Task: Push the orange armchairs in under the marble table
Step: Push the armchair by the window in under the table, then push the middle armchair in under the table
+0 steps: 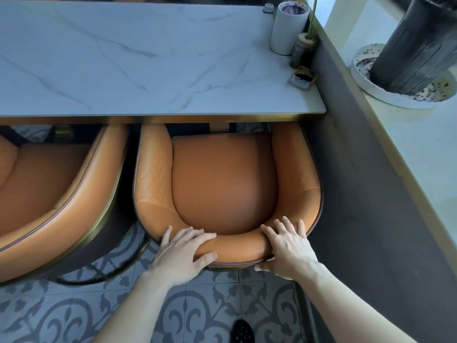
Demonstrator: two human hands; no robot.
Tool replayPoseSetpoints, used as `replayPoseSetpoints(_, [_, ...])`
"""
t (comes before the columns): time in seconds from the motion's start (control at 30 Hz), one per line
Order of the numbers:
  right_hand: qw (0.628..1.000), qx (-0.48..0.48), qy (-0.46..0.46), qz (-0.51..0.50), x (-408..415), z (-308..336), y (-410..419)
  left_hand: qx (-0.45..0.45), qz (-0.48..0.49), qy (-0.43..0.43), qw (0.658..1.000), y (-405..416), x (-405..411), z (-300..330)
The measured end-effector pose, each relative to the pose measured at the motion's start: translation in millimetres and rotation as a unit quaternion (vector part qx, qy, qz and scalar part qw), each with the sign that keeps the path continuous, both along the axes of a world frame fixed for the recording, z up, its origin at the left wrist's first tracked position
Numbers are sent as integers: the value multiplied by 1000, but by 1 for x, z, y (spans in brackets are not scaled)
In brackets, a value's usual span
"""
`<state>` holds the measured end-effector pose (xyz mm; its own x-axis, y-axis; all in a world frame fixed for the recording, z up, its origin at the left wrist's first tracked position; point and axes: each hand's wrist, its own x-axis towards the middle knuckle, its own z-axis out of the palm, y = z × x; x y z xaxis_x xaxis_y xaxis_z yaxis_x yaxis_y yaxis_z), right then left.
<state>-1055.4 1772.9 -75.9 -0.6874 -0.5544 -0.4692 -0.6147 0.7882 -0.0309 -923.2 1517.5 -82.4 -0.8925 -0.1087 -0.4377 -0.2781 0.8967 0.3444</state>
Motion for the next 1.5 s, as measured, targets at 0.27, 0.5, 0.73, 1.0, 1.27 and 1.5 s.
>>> replayPoseSetpoints(0.27, [999, -28, -30, -1, 16, 23, 0, -49, 27, -18, 998, 29, 6, 25])
replayPoseSetpoints(0.5, [996, -52, -62, -32, 24, 45, -3, -38, 44, -38, 998, 19, 23, 60])
replayPoseSetpoints(0.73, [994, -38, -78, -72, 51, 84, -16, -36, 68, -28, 997, -11, 56, 104])
replayPoseSetpoints(1.0, [993, -59, -42, -95, 129, 135, -79, -15, 101, 21, 995, -91, 155, 149])
replayPoseSetpoints(1.27, [994, -89, -9, -64, 230, 163, -195, 12, 156, 58, 986, -205, 283, 175])
replayPoseSetpoints(1.5, [994, -109, -13, -9, 286, 159, -301, 2, 211, 136, 968, -294, 356, 171])
